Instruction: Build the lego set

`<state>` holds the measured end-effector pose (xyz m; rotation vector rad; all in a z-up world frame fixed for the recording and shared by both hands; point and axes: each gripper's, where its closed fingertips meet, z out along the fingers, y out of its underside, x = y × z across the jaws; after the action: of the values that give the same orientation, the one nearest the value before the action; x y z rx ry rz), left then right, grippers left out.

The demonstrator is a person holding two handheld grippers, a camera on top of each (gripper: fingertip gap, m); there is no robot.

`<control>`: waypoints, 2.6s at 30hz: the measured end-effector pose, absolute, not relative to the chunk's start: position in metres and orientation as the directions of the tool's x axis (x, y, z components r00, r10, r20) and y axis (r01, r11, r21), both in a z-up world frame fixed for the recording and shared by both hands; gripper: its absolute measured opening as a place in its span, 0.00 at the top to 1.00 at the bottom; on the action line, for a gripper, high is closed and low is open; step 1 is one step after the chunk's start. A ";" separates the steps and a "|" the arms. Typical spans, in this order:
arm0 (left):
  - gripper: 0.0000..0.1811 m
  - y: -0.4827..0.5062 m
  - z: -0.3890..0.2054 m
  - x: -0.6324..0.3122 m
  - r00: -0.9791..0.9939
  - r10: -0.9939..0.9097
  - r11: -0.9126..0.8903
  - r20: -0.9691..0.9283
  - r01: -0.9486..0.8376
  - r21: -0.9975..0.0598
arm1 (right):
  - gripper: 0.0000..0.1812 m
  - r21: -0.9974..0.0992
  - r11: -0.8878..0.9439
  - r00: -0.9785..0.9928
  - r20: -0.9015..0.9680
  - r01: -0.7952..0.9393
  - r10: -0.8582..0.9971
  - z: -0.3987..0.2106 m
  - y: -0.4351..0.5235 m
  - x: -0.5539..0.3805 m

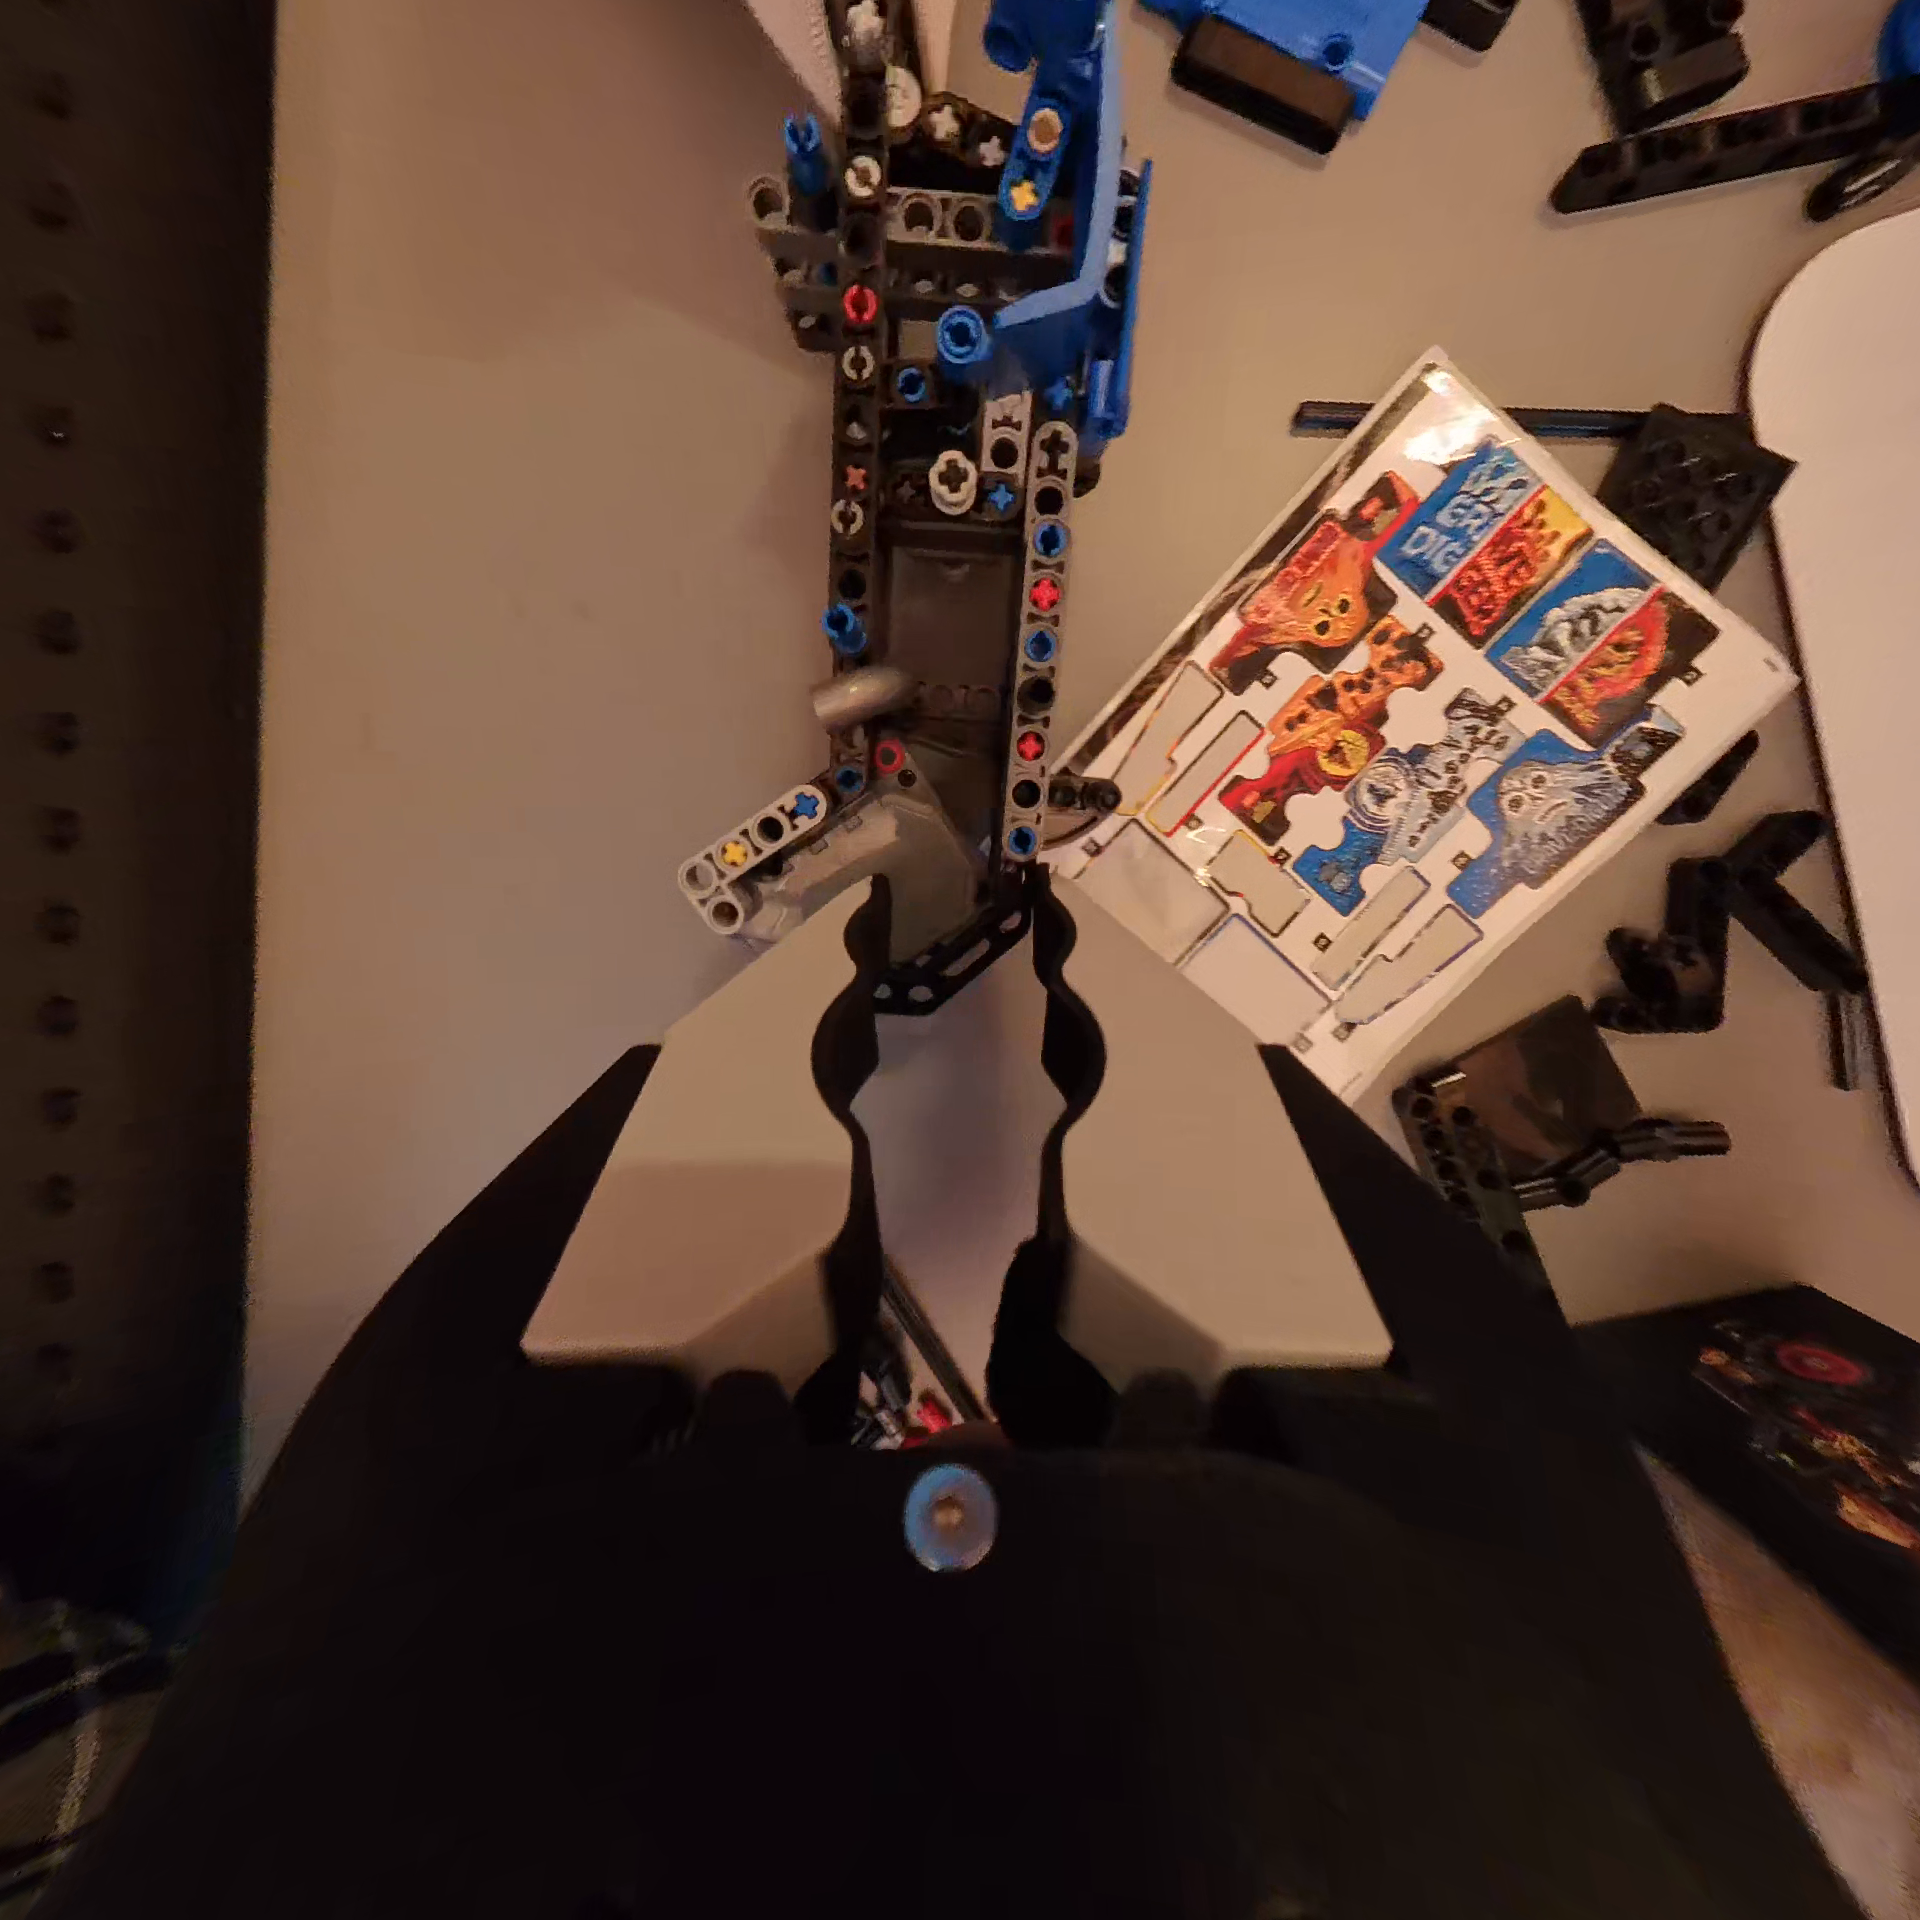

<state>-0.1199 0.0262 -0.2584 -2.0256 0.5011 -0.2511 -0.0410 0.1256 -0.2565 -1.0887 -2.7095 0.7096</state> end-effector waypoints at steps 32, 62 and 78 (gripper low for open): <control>0.91 0.038 -0.254 -0.139 0.939 -0.325 -0.450 -0.114 -0.260 -0.854 | 0.82 -0.436 0.690 -0.807 -0.180 0.578 0.563 -0.249 0.074 -0.011; 0.71 -0.001 -0.246 -0.044 0.886 -0.456 -0.520 -0.086 -0.343 -0.782 | 0.71 -0.460 0.725 -0.856 -0.334 0.513 0.394 -0.251 0.027 0.014; 0.65 -0.012 -0.251 -0.063 0.913 -0.399 -0.549 -0.085 -0.311 -0.776 | 0.69 -0.570 0.667 -0.875 -0.253 0.479 0.412 -0.223 0.041 0.005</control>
<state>-0.0633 -0.0123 -0.2507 -2.1922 0.5041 -0.1264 0.0045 0.0408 -0.2225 -0.7945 -2.9616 1.0602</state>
